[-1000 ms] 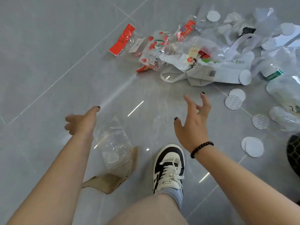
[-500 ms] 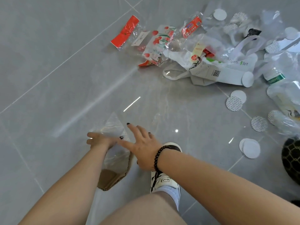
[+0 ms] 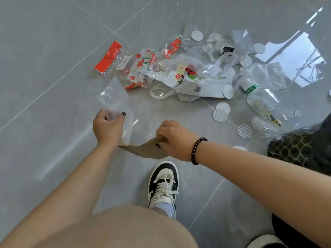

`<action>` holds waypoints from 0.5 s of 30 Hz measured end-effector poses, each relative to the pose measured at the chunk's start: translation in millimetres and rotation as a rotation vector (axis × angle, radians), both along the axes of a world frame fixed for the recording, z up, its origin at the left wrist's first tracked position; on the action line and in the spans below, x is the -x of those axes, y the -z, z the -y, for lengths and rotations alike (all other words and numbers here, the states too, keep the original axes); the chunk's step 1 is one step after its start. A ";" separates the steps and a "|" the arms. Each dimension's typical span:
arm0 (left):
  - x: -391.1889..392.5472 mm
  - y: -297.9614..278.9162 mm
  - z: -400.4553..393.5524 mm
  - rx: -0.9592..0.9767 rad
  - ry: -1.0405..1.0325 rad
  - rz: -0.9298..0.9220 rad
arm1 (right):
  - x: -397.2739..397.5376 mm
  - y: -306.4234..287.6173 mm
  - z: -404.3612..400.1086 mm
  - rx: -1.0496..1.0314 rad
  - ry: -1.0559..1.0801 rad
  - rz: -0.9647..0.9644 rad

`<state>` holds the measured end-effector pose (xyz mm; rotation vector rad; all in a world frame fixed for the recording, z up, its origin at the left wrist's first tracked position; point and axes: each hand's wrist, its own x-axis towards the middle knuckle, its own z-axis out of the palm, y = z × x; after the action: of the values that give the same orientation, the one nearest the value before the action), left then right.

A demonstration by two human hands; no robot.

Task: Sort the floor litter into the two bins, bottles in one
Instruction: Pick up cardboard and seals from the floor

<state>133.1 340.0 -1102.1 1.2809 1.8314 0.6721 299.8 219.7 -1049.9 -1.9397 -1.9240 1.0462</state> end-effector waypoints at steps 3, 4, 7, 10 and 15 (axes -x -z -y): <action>-53.8 -40.1 12.7 0.020 0.022 0.148 | -46.6 -51.0 27.9 0.028 0.194 0.014; -67.7 -53.3 15.1 0.019 0.023 0.201 | -57.2 -64.8 34.6 0.036 0.248 0.017; -121.1 -107.2 31.3 -0.020 0.218 0.337 | -90.4 -120.0 74.7 0.030 0.476 0.012; -166.5 -165.6 51.8 -0.032 0.572 0.364 | -109.1 -162.7 118.2 -0.024 0.728 -0.035; -218.3 -264.2 91.0 -0.269 0.793 0.366 | -115.8 -210.0 179.8 -0.195 1.120 -0.160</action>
<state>351.4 249.0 -837.9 1.7610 0.8417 0.6488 415.7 39.8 -839.9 -2.1942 -0.5708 0.5873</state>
